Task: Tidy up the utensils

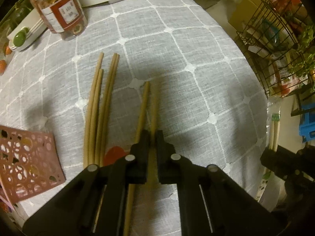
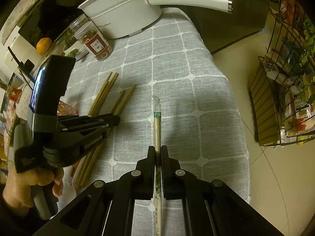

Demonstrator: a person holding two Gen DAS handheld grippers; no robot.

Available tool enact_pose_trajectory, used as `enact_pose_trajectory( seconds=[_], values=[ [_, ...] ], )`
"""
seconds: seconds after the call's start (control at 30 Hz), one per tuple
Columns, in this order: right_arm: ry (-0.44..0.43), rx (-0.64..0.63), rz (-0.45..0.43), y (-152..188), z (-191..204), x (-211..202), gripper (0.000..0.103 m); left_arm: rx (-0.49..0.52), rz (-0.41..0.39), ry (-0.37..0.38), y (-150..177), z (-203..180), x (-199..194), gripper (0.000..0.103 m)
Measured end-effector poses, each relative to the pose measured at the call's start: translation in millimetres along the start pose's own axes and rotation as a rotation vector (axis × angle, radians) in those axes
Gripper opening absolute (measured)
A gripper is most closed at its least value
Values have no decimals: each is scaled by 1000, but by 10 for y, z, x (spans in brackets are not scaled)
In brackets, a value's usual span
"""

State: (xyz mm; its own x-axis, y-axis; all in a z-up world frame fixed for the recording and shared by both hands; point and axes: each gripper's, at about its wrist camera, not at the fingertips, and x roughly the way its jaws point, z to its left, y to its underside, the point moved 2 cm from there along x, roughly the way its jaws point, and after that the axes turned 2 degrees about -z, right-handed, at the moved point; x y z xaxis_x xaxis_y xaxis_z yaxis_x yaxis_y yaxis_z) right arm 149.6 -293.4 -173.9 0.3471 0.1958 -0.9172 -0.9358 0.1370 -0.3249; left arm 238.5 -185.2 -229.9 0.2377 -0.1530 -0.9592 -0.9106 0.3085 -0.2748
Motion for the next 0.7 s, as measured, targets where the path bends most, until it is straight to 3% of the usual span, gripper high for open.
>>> enact_pose_trajectory(
  seconds=[0.3, 0.7],
  values=[
    [-29, -28, -34, -1, 156, -146, 6, 20, -129, 90, 323, 123, -634, 7],
    [-64, -177, -129, 64, 774, -439, 5, -1, -324, 129, 855, 660, -1528, 7]
  ],
)
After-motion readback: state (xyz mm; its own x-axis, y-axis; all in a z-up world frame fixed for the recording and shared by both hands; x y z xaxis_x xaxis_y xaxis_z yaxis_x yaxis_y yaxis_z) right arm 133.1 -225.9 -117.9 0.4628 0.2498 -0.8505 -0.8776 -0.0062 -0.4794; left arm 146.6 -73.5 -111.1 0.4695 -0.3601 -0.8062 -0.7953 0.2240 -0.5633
